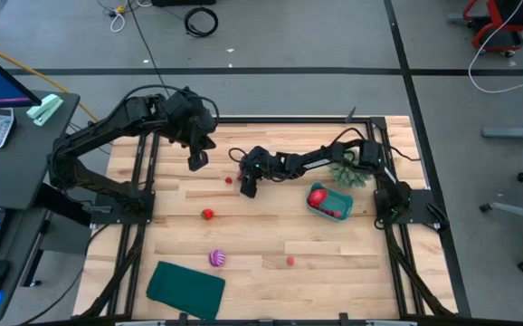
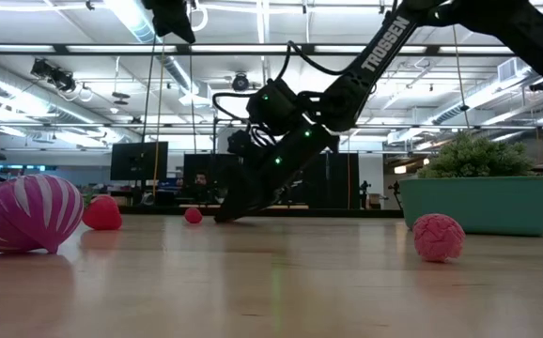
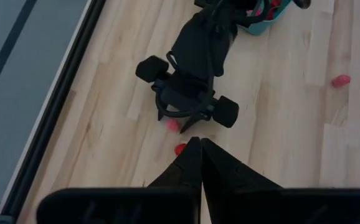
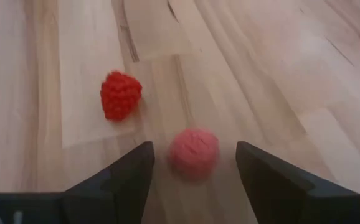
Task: Pick and placing Produce into tupperware
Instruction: Put the peach into the green bin
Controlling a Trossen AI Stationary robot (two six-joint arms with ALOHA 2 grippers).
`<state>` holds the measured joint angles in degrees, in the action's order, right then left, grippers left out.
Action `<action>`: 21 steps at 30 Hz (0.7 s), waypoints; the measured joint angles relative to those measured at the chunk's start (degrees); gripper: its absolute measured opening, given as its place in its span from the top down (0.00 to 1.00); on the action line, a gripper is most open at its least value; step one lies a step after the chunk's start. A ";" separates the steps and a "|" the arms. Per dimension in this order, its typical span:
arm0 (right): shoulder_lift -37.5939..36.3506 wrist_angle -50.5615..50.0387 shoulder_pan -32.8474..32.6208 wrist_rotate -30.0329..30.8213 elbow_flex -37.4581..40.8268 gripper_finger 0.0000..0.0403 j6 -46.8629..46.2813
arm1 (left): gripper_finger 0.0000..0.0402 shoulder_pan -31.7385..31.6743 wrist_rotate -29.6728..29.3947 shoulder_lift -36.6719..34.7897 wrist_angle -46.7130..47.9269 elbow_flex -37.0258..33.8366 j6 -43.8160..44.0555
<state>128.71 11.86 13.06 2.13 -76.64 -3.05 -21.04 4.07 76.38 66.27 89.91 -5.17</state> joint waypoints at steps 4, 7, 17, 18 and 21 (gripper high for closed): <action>0.73 2.04 -0.06 -0.02 -0.04 0.40 0.04 | 0.98 0.00 0.00 0.00 -0.03 0.00 0.02; 0.43 1.80 -0.04 -0.06 -0.02 0.41 -0.09 | 0.96 0.00 0.00 0.00 -0.03 0.00 0.04; -0.03 0.68 -0.08 -0.04 0.04 0.59 -1.86 | 0.96 0.00 0.00 0.00 0.00 0.00 0.07; -0.03 0.63 -0.08 -0.05 0.04 0.62 -1.86 | 0.97 0.00 0.00 0.00 0.01 0.00 0.07; -0.45 -0.03 -0.08 -0.12 0.07 0.72 -1.88 | 0.98 0.00 0.00 0.00 0.02 0.00 0.07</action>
<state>128.26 11.83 12.97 2.01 -76.58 -4.93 -21.04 4.08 76.38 66.28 89.91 -5.10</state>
